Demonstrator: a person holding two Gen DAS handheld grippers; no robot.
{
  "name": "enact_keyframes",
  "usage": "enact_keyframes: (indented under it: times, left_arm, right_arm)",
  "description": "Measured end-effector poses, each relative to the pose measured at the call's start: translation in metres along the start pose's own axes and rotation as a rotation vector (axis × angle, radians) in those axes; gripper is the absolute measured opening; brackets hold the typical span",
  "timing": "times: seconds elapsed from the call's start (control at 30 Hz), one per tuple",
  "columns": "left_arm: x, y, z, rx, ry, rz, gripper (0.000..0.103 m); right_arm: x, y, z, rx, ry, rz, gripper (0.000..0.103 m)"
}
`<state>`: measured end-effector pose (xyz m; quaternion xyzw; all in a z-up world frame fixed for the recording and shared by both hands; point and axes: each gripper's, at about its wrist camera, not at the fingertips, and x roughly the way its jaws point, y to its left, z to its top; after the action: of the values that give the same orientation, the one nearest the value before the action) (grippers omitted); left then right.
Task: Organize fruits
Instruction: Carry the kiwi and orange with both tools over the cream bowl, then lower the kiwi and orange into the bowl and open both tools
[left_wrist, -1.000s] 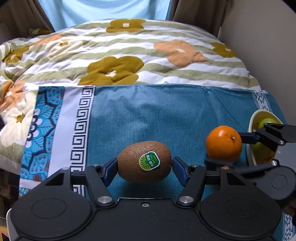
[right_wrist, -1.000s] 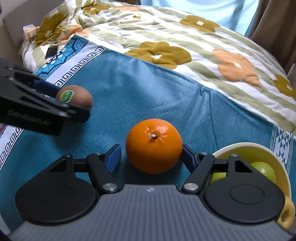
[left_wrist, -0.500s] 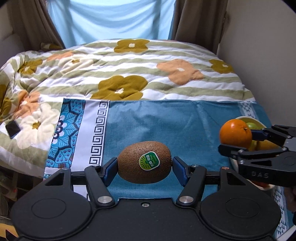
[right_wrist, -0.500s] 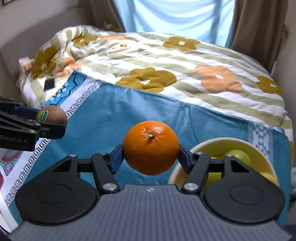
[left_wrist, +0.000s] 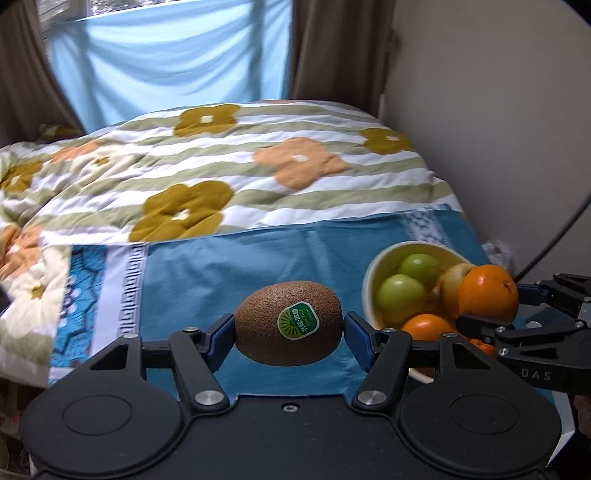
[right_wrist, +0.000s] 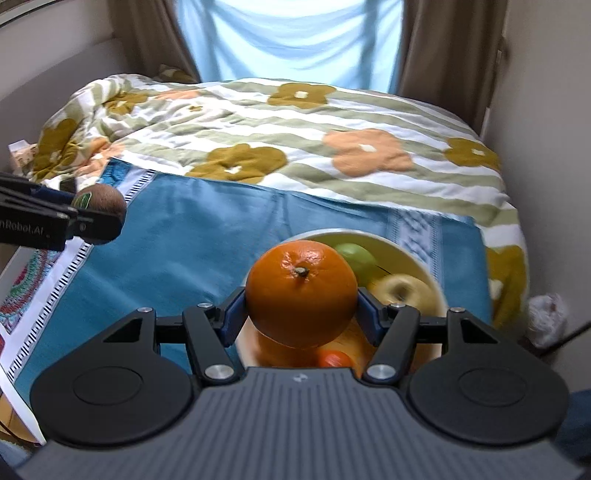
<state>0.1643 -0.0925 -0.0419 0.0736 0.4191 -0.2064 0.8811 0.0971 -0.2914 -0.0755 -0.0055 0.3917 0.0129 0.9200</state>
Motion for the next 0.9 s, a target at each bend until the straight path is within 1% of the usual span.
enact_keyframes:
  times: [0.2, 0.43, 0.67, 0.9]
  left_arm:
    - [0.016, -0.035, 0.007, 0.057, 0.009, -0.058, 0.068]
    - [0.043, -0.073, 0.014, 0.106, 0.032, -0.107, 0.068]
    - [0.072, -0.105, 0.020, 0.154, 0.063, -0.128, 0.068]
    - [0.094, -0.141, 0.018, 0.255, 0.078, -0.120, 0.068]
  right_arm:
    - [-0.008, -0.026, -0.014, 0.032, 0.007, -0.030, 0.077]
    - [-0.008, -0.050, -0.028, 0.061, 0.023, -0.041, 0.077]
    - [-0.007, -0.070, -0.039, 0.081, 0.032, -0.038, 0.077]
    - [-0.007, -0.089, -0.051, 0.115, 0.053, -0.034, 0.077]
